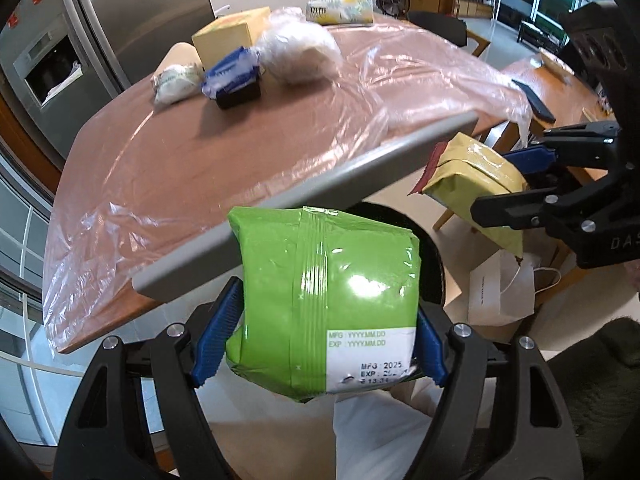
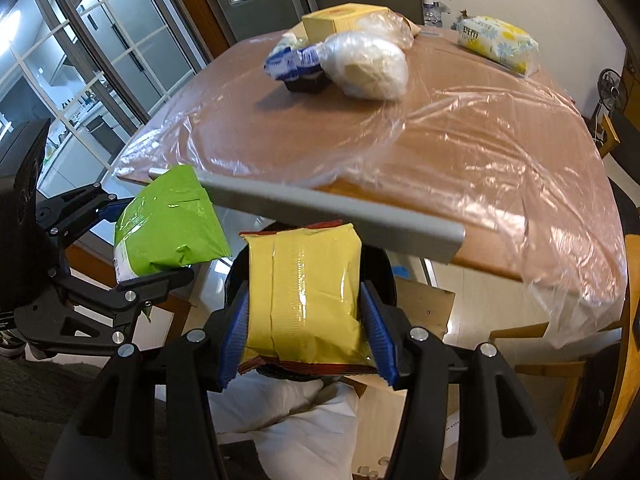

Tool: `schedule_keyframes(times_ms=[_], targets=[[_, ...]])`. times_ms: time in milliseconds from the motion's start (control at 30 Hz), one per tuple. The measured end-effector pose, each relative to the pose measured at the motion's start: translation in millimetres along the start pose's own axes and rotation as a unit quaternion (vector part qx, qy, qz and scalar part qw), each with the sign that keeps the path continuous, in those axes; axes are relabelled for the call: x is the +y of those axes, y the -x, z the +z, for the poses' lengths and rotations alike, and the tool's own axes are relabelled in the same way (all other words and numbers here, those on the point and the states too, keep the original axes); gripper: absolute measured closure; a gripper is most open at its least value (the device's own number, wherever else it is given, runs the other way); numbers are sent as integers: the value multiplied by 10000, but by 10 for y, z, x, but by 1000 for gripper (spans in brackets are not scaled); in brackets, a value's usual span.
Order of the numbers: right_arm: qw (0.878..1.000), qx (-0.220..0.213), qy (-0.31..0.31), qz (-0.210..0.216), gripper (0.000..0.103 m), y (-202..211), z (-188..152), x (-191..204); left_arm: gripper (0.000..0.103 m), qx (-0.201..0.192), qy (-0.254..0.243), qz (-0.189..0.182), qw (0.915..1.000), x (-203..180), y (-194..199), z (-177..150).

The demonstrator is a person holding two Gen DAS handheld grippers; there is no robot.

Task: Collect trash
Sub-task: 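Carry both packets over the black trash bin with both tools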

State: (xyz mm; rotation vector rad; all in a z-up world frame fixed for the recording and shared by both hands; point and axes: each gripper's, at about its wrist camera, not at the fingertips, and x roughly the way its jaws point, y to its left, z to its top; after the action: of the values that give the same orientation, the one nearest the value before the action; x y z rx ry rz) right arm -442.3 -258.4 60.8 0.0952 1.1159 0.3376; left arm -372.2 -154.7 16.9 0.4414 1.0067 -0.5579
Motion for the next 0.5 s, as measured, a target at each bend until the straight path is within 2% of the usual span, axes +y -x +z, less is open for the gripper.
schedule_keyframes(times_ms=[500], targets=[[9991, 335, -65, -252, 51, -292, -142, -8, 27, 454, -381, 42, 9982, -128, -314, -189]])
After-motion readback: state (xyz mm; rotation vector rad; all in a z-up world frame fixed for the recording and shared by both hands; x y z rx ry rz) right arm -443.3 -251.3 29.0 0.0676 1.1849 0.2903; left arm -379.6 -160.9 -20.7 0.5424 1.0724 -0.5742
